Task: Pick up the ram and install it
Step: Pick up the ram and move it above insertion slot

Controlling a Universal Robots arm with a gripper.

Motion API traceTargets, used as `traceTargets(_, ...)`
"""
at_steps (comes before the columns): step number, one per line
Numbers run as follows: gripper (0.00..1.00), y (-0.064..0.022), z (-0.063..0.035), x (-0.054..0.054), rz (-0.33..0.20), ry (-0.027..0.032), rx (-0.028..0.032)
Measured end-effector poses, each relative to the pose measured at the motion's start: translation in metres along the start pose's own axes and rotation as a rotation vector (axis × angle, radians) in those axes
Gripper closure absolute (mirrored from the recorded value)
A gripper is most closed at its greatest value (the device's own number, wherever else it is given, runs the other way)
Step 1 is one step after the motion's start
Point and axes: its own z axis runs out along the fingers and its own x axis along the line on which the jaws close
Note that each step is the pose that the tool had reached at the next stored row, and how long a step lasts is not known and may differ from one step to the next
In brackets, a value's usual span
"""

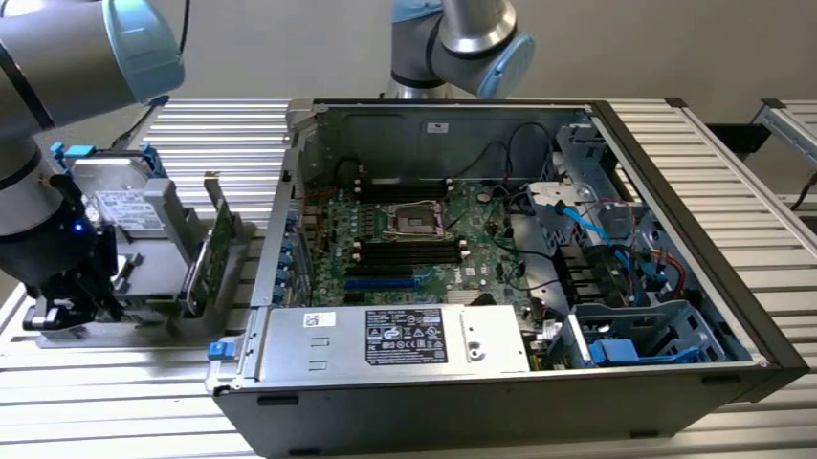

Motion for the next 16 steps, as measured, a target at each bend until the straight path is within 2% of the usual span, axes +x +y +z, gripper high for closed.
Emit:
traceTargets(5,0.86,0.0011,-0.0224,-0.001,0.0,-0.0002,0.0)
traceTargets(9,0.86,-0.0025,-0.0401,-0.001,-0.001,-0.0021,-0.0001)
traceTargets(16,0.86,-0.0156,-0.069,-0.003,-0.012,-0.0119,-0.001)
